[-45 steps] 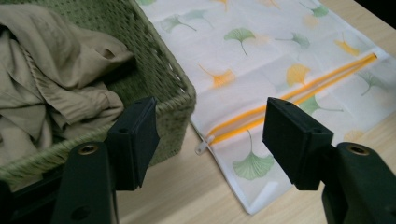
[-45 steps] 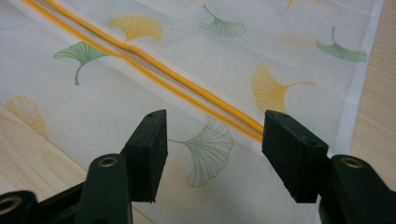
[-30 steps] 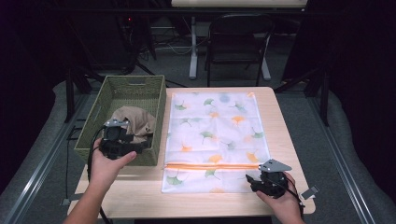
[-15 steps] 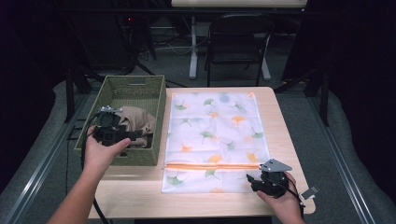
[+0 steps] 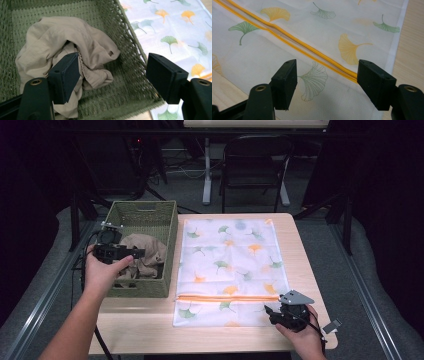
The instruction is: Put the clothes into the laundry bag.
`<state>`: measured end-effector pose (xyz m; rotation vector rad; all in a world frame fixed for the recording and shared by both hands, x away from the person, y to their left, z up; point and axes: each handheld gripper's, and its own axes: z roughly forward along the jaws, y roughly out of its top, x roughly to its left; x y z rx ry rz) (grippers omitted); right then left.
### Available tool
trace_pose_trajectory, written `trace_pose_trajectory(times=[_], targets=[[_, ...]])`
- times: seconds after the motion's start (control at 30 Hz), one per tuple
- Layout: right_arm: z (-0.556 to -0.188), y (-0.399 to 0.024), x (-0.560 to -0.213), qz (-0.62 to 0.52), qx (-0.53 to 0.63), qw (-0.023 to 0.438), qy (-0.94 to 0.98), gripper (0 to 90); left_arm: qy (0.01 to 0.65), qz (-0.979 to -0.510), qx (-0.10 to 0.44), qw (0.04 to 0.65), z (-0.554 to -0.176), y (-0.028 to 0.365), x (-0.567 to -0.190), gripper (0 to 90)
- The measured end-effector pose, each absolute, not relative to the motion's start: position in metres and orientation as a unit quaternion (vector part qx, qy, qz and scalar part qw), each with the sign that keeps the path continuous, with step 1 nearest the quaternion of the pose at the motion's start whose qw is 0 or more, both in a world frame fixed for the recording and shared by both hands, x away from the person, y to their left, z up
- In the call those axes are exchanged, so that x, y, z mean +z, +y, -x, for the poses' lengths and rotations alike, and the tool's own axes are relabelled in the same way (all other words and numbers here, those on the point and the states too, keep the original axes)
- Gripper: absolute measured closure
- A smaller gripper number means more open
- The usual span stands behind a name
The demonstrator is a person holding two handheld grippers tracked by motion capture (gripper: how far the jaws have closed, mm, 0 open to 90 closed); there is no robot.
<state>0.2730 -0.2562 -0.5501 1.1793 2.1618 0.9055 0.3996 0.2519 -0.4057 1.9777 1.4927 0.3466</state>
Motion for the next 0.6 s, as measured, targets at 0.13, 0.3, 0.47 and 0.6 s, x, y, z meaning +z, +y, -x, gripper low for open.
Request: trace_pose_trajectory(times=[0.13, 0.3, 0.47, 0.6], targets=[[-0.274, -0.256, -0.551, -0.436, 0.336, 0.254, 0.795, 32.4, 0.582, -0.747, 0.137, 0.29, -0.413, 0.256, -0.412, 27.7], [-0.274, -0.255, -0.552, -0.431, 0.332, 0.25, 0.801, 32.4, 0.599, -0.739, 0.133, 0.277, -0.429, 0.261, -0.419, 27.7], [-0.274, -0.255, -0.552, -0.434, 0.332, 0.249, 0.8, 32.5, 0.612, -0.734, 0.13, 0.264, -0.441, 0.26, -0.424, 27.4], [-0.275, -0.255, -0.553, -0.433, 0.334, 0.246, 0.8, 32.4, 0.614, -0.736, 0.133, 0.254, -0.45, 0.256, -0.426, 27.4]])
